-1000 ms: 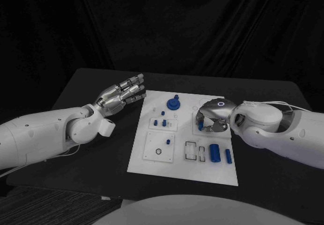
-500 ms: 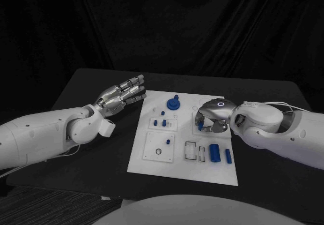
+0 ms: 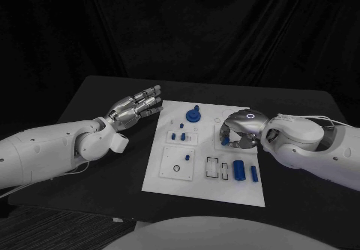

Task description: Assemble the parts on the task board

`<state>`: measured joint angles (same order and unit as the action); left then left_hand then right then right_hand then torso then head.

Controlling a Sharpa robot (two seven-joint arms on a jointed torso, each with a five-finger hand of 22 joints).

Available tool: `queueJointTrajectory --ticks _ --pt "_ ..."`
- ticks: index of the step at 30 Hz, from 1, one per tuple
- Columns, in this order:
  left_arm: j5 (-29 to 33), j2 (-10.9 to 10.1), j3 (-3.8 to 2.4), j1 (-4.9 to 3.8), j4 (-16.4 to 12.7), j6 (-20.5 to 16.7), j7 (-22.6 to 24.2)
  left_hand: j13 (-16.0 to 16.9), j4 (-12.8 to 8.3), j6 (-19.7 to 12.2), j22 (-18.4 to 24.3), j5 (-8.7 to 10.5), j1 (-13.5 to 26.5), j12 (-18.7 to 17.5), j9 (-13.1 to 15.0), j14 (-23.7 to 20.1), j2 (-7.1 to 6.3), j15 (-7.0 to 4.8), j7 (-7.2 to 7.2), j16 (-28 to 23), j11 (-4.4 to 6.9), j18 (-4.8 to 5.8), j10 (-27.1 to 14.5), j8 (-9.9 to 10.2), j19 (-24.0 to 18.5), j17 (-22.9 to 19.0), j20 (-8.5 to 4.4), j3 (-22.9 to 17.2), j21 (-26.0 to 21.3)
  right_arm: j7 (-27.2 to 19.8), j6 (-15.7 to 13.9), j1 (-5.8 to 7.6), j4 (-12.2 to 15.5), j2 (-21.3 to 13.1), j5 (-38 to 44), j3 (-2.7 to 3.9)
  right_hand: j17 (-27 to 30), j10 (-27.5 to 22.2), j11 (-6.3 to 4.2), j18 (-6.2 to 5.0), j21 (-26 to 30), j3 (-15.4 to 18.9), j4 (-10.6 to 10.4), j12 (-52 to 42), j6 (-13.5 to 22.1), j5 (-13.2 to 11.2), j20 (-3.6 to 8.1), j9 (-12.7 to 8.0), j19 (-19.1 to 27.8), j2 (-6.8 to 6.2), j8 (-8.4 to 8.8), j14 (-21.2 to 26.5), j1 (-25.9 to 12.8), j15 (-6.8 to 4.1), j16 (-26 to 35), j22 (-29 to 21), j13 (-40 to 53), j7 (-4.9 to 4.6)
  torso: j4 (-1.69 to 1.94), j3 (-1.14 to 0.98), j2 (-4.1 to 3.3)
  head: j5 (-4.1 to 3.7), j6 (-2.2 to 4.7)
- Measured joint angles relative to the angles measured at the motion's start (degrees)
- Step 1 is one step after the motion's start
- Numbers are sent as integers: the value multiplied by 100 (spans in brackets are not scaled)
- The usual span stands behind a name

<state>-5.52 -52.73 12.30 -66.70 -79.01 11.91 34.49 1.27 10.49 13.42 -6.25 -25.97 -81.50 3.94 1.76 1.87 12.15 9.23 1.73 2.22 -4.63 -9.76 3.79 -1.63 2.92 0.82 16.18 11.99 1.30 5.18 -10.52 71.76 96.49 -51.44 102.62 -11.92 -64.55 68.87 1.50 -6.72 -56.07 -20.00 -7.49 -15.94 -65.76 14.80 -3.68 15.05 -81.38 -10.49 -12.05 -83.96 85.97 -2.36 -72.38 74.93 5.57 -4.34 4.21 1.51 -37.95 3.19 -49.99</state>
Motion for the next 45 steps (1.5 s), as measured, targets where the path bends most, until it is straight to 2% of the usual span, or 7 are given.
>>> queueJointTrajectory --ticks 4,14,22,27,32,40,45 --pt "0 0 0 11 10 6 -17 0 0 0 0 -28 0 0 0 0 0 0 0 0 0 0 0 0 0 0 0 0 0 9 -62 75 111 -72 0 -1 -5 32 -32 0 0 -23 24 13 -9 -4 0 0 0 16 0 0 -14 0 0 0 27 9 0 0 -1 -1 0" --pt "0 15 0 34 38 26 -59 -1 -16 20 1 -28 0 0 5 0 0 0 -20 0 0 0 0 0 0 -1 0 -17 0 57 -167 360 452 -139 0 3 -4 75 8 0 -29 -49 79 -10 -8 -5 20 0 -20 45 0 0 -35 0 0 -1 30 8 2 1 -1 -3 0" --pt "0 12 0 40 40 33 -73 -1 -18 20 1 -28 0 0 4 0 0 0 -20 -1 -25 0 -1 0 0 -1 0 -15 0 87 -124 409 639 83 0 1 -22 72 12 0 -95 -86 118 -2 23 19 20 -1 -20 69 -33 0 -12 0 0 -2 33 -23 3 1 -4 8 0" --pt "0 9 0 43 35 35 -74 -1 -32 20 20 -28 0 0 4 0 0 0 -20 -1 -41 0 -1 0 0 -1 0 0 0 86 -46 408 625 409 0 0 -19 71 12 0 -95 -97 142 26 24 19 20 -1 -20 75 -33 0 -5 0 0 -2 33 -24 7 2 -8 14 0" --pt "0 5 0 44 21 35 -69 -1 -32 20 30 -28 0 0 4 0 0 0 -20 -1 -41 0 -1 0 0 -1 0 0 0 67 27 359 499 805 0 2 -19 70 13 0 -95 -103 151 43 44 19 20 -1 -20 88 -33 0 10 0 0 -2 31 -44 10 2 -11 16 0" --pt "0 -3 0 46 18 37 -60 -2 -32 40 43 -50 0 23 8 0 0 0 -40 -1 -41 0 -1 0 0 -2 0 0 0 12 144 157 208 1386 0 2 -19 70 13 0 -93 -126 189 60 65 18 20 -1 -20 86 -32 1 13 0 0 -2 26 -65 7 3 -10 23 0" --pt "0 -16 0 46 18 37 -58 -2 -32 40 43 -50 0 22 8 0 0 0 -40 -1 -41 0 -1 0 0 -2 0 0 0 -26 212 28 47 1607 0 0 0 69 14 0 -28 -142 207 88 65 17 20 0 -20 85 -2 0 13 0 0 -3 25 -65 6 3 -8 37 0"
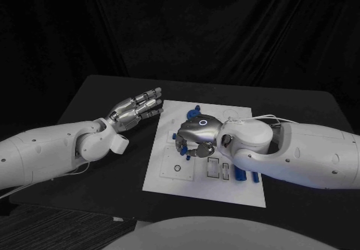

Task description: Assemble the parts on the task board

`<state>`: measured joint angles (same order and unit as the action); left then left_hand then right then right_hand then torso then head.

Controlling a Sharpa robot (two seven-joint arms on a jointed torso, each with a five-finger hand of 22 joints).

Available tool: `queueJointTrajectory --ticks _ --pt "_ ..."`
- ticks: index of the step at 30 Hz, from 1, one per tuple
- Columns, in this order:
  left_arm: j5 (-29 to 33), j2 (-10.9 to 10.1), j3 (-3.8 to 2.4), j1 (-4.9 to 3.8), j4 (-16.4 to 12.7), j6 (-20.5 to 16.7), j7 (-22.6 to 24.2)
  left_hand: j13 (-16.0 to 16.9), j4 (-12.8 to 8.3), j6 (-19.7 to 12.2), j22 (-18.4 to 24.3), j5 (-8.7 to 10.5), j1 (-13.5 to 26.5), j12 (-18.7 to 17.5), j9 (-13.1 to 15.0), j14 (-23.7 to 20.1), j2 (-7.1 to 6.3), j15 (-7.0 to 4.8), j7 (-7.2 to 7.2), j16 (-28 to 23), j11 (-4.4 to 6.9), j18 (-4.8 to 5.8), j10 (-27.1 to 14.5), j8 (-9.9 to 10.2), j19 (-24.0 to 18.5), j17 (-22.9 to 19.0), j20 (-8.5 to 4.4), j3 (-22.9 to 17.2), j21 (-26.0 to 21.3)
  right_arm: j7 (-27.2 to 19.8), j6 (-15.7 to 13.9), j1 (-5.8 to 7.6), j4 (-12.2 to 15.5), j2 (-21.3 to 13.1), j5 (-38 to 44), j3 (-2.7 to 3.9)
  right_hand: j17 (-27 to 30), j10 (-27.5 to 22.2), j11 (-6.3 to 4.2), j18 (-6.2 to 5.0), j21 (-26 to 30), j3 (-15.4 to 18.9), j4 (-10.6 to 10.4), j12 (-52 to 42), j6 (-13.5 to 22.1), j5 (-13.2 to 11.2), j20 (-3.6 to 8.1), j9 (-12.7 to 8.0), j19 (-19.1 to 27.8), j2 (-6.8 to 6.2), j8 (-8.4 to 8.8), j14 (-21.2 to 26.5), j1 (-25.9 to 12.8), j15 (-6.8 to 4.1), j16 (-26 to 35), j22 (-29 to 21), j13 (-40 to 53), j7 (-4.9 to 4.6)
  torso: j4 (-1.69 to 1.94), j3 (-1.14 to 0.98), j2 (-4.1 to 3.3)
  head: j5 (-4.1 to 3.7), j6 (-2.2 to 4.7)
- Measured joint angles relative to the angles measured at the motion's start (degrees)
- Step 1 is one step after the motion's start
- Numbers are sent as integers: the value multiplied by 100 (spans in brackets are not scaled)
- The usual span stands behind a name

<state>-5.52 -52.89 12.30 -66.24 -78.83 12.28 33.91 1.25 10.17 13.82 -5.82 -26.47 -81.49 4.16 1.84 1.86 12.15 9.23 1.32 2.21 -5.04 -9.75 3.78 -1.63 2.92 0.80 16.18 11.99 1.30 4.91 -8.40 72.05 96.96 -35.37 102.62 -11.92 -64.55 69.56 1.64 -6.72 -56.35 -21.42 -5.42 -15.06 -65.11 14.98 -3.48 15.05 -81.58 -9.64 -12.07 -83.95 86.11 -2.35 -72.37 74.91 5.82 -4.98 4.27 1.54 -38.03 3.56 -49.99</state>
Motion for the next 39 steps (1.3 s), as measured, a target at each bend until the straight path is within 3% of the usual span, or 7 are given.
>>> queueJointTrajectory --ticks 16,23,25,39 --pt "0 -59 0 0 -9 -2 3 5 0 0 0 0 0 0 -1 0 0 0 0 0 -19 0 20 0 0 0 0 0 0 -84 132 -203 -113 237 0 2 -22 -10 10 0 0 -2 16 14 20 -14 0 82 0 -11 46 0 8 0 0 3 3 -20 -6 -3 2 -1 0" --pt "0 -43 0 1 -4 -1 5 4 0 0 -1 0 0 0 -2 0 0 0 0 0 -19 0 20 0 0 -1 0 0 0 -100 203 -257 -115 269 0 2 -40 -10 10 0 0 -7 23 15 24 -21 0 129 0 -13 60 0 11 0 0 4 3 -24 -7 -1 -2 -8 0" --pt "0 -42 0 1 -3 -1 5 4 0 0 -1 0 0 0 -2 0 0 0 0 0 -19 0 20 0 0 -1 0 0 0 -103 220 -271 -115 275 0 2 -44 -10 10 0 0 -7 23 15 40 -21 0 284 0 -17 72 0 14 0 0 4 2 -41 -7 -1 -2 -8 0" --pt "0 -23 0 1 17 1 5 3 1 0 -1 0 0 0 -3 0 0 0 0 0 -39 0 -1 0 0 -1 0 0 0 -112 325 -335 -122 295 0 1 -43 -11 11 0 0 -16 46 37 41 -22 0 331 0 -7 103 0 3 0 0 3 0 -41 -10 -1 1 -10 0"
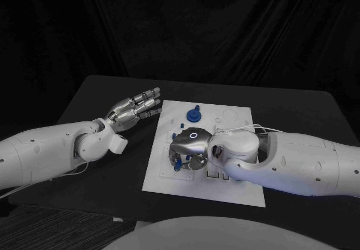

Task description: Assemble the parts on the task board

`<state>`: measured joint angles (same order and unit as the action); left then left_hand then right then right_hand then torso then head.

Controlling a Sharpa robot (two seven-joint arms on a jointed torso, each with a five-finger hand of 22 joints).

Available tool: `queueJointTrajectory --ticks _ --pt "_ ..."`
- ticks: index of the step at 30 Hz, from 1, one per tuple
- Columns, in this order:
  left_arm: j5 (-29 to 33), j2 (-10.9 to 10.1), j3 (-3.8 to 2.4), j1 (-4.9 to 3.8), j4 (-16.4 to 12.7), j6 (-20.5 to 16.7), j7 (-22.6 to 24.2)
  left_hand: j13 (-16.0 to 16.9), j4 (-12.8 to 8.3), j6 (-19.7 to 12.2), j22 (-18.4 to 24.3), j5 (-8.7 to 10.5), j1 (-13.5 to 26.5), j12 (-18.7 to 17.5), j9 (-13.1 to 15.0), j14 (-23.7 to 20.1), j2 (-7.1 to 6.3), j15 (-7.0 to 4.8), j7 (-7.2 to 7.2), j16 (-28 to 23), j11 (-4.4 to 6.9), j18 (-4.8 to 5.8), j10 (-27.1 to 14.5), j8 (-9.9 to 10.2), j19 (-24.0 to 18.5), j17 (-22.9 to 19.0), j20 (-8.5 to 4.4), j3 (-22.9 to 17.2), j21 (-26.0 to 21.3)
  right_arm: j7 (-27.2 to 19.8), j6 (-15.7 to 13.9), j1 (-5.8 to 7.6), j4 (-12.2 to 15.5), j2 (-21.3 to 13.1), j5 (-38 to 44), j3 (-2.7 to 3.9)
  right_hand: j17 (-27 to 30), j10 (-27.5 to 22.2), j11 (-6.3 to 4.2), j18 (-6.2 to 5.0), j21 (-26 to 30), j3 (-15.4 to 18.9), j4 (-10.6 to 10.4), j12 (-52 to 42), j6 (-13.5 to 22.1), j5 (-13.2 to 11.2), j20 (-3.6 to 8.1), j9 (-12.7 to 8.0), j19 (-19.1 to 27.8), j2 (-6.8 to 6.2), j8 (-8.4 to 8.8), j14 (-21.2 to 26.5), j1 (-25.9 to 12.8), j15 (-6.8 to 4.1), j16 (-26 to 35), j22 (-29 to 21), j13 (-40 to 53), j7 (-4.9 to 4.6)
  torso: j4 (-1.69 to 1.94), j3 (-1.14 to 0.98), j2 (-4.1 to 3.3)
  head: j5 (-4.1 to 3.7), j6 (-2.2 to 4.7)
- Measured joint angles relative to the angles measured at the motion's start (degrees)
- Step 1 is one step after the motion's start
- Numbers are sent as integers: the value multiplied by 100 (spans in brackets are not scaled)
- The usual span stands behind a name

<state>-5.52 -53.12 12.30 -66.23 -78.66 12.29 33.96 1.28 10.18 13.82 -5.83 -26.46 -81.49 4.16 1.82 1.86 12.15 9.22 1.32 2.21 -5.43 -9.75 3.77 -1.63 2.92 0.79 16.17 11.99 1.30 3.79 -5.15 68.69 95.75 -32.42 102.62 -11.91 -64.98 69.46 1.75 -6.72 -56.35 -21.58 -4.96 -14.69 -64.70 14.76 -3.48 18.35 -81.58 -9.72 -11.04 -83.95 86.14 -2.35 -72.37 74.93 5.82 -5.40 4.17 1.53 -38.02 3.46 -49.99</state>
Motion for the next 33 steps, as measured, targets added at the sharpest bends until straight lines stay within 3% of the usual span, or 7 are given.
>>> queueJointTrajectory --ticks 13,24,30,33 --pt "0 12 0 3 10 13 -3 0 0 0 0 0 0 0 -1 0 0 0 0 0 0 0 0 0 0 0 0 0 0 1 73 -37 -29 18 0 3 1 -10 9 0 0 -8 23 9 10 33 0 1 0 9 -23 0 -7 0 0 -1 10 -10 2 0 0 -6 0" --pt "0 23 0 9 15 43 -4 -1 -16 -21 -6 0 0 0 -1 0 0 0 -21 0 0 0 0 0 0 0 0 -17 0 4 81 -75 -51 53 2 4 0 -71 71 0 22 -43 69 44 128 75 -25 138 25 11 75 0 -6 0 0 -1 51 -121 3 -1 2 -5 0" --pt "0 27 0 14 22 61 -5 -1 -16 -21 -6 0 0 0 -1 0 0 0 -21 0 0 0 0 0 0 0 0 -17 0 9 87 -88 -55 60 2 1 27 -277 152 0 134 -72 117 80 601 46 -93 34 93 136 381 -20 -117 62 0 -2 100 -180 3 -1 2 0 0" --pt "0 28 0 17 26 69 -5 -1 -16 -21 -6 0 -24 0 -1 0 24 0 -21 0 0 0 0 0 0 0 0 -17 0 18 87 -94 -55 60 2 1 123 -441 193 1 273 -81 125 92 888 8 -122 -82 165 82 573 42 -170 124 73 -2 123 -139 4 -1 1 4 0"
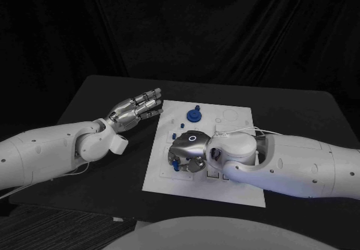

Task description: Assemble the parts on the task board

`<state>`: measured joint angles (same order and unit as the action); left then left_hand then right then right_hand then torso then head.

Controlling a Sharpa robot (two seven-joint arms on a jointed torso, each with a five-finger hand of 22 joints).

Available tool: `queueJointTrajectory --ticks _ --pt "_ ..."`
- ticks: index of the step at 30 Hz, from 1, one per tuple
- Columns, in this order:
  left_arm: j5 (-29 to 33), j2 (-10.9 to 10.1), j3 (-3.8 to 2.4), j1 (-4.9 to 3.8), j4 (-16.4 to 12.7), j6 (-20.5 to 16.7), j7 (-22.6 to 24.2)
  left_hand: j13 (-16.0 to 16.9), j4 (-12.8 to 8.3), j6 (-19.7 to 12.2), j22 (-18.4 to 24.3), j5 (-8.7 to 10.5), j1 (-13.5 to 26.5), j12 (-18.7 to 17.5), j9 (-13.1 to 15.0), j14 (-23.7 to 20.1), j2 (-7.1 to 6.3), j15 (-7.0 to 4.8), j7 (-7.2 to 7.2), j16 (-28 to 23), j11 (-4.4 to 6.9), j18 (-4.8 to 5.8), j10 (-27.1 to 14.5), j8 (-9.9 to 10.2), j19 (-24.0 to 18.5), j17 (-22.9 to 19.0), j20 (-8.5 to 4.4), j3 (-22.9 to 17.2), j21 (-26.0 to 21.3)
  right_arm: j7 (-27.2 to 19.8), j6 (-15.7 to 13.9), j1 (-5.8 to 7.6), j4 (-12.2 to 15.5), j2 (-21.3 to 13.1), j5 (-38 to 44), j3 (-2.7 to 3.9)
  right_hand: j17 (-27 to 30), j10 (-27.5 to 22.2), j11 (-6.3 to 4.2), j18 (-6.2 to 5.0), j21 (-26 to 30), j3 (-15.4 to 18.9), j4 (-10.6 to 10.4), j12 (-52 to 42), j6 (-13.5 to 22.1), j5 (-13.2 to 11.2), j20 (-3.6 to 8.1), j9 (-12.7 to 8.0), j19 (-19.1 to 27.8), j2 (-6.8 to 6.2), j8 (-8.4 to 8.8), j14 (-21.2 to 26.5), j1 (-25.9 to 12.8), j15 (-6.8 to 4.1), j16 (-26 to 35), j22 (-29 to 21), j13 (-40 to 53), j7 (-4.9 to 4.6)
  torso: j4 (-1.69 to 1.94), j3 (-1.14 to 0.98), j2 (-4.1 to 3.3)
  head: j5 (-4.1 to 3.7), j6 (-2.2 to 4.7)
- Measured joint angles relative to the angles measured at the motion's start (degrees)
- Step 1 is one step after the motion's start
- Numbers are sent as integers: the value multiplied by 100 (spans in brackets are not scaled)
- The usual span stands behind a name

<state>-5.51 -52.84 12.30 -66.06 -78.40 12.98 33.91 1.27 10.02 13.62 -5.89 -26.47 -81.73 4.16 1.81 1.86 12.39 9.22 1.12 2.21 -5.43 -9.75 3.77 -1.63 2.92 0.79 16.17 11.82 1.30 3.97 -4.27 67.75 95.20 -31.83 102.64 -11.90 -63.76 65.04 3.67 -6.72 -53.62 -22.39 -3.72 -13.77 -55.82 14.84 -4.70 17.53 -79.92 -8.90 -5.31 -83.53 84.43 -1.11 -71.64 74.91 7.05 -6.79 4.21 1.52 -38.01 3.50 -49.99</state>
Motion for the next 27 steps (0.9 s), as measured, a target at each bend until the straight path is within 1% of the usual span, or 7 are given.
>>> queueJointTrajectory --ticks 6,8,19,22,25,26,27 --pt "0 5 0 6 20 13 0 0 0 0 0 0 0 0 0 0 0 0 0 0 0 0 0 0 0 0 0 0 0 49 13 -5 4 -8 -1 0 169 -671 155 0 397 -14 17 220 468 -100 -54 -184 198 -144 159 126 -146 58 132 -1 -44 208 -1 0 0 -7 0" --pt "0 7 0 7 26 16 0 0 0 0 0 0 0 0 0 0 0 0 0 0 0 -1 0 0 0 0 0 0 0 68 24 -6 5 -12 -1 0 244 -880 186 1 535 9 40 262 526 -127 -52 -215 255 -158 159 195 -159 50 192 -1 -53 199 -1 0 1 -7 0" --pt "0 12 0 13 42 31 -2 0 0 0 1 0 0 0 0 0 0 0 0 0 0 -1 0 0 0 0 0 0 0 130 78 -7 14 -60 -1 -1 413 -1366 205 0 779 165 172 195 812 -183 -57 -349 392 -158 159 332 -159 60 270 -1 1 338 0 0 1 -7 0" --pt "0 14 0 14 46 33 -3 0 0 0 1 0 0 0 -1 0 0 0 0 0 0 0 0 0 0 0 0 0 0 132 76 -8 23 -93 -2 -1 574 -1980 242 -46 1119 454 174 195 1279 -246 -92 -501 572 -126 159 510 -118 74 397 -1 -28 435 0 0 3 -8 0" --pt "0 18 0 15 49 36 -4 0 0 0 1 0 0 0 -1 0 0 0 0 0 0 -1 0 0 0 0 0 0 0 135 52 -8 65 -164 -2 -1 1277 -2898 332 -180 2101 1011 -317 301 2544 -320 -186 -902 1058 -256 198 1048 324 151 897 0 -180 701 0 0 6 -23 0" --pt "0 18 0 15 50 36 -3 0 1 0 1 0 0 0 -1 0 0 0 0 0 0 0 0 0 0 0 0 0 0 137 36 -7 94 -209 -2 -1 1491 -3175 354 -231 2424 1217 -878 261 2891 -364 -213 -1031 1212 -438 225 1219 679 187 1008 1 -216 734 0 0 7 -31 0" --pt "0 18 0 16 50 36 -3 -1 1 0 1 0 0 0 -1 0 0 0 0 0 0 -1 0 0 0 0 0 0 0 138 20 -1 124 -254 -2 -2 1748 -3434 377 -279 2673 1380 -1149 261 3167 -408 -234 -1123 1347 -583 251 1421 826 230 1177 3 -251 756 0 0 9 -37 0"
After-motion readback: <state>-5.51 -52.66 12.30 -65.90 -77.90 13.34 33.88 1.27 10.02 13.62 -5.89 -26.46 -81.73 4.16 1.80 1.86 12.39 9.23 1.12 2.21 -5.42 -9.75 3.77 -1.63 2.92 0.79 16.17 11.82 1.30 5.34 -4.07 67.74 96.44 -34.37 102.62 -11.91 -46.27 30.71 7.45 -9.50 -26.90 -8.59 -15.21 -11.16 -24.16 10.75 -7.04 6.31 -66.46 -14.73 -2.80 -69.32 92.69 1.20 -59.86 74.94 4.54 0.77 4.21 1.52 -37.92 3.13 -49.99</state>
